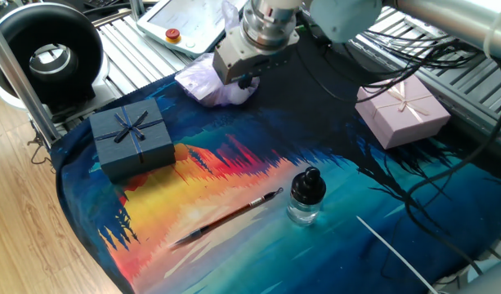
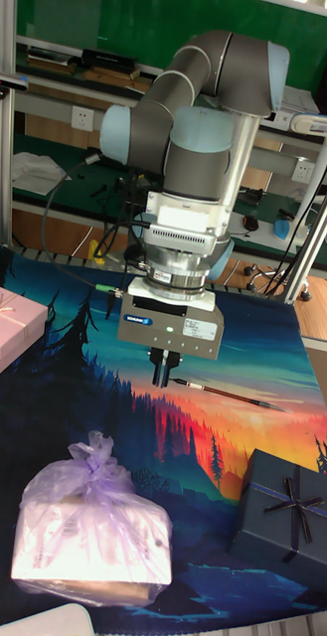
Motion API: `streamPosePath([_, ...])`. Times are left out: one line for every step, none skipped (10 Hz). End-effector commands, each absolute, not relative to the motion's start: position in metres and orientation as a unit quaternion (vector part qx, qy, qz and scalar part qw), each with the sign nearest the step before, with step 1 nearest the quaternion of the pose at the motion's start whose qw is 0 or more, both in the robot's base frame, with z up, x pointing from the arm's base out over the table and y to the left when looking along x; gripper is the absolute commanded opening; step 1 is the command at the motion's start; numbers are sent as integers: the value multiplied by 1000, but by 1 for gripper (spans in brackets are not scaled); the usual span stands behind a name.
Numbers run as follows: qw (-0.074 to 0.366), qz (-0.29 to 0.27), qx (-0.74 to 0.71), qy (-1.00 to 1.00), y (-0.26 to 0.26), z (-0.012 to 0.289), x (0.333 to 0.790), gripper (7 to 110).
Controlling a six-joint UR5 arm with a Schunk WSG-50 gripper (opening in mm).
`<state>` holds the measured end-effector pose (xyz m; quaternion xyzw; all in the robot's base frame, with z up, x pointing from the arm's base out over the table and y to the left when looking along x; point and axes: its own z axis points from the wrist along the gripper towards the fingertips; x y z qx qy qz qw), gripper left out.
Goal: Pick up a bag of things
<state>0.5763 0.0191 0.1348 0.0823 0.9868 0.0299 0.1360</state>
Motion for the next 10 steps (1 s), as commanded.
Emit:
streamPosePath([132, 30, 72, 988, 23, 123, 564, 7])
streamPosePath([133, 30, 73, 988, 25, 121, 562, 7])
streamPosePath([148, 28, 71, 986, 27, 121, 567, 7])
streamPosePath([148, 21, 71, 986, 27, 120, 567, 7])
streamPosePath([146, 10, 67, 987, 22, 119, 564, 7])
streamPosePath([145, 4, 67, 987, 20, 117, 562, 7])
streamPosePath([145, 10, 67, 987, 22, 118, 563, 7])
streamPosePath([145, 13, 67, 987, 23, 118, 563, 7])
streamPosePath([145, 12, 65, 987, 24, 118, 563, 7])
streamPosePath([144, 13, 63, 988, 25, 117, 562, 7])
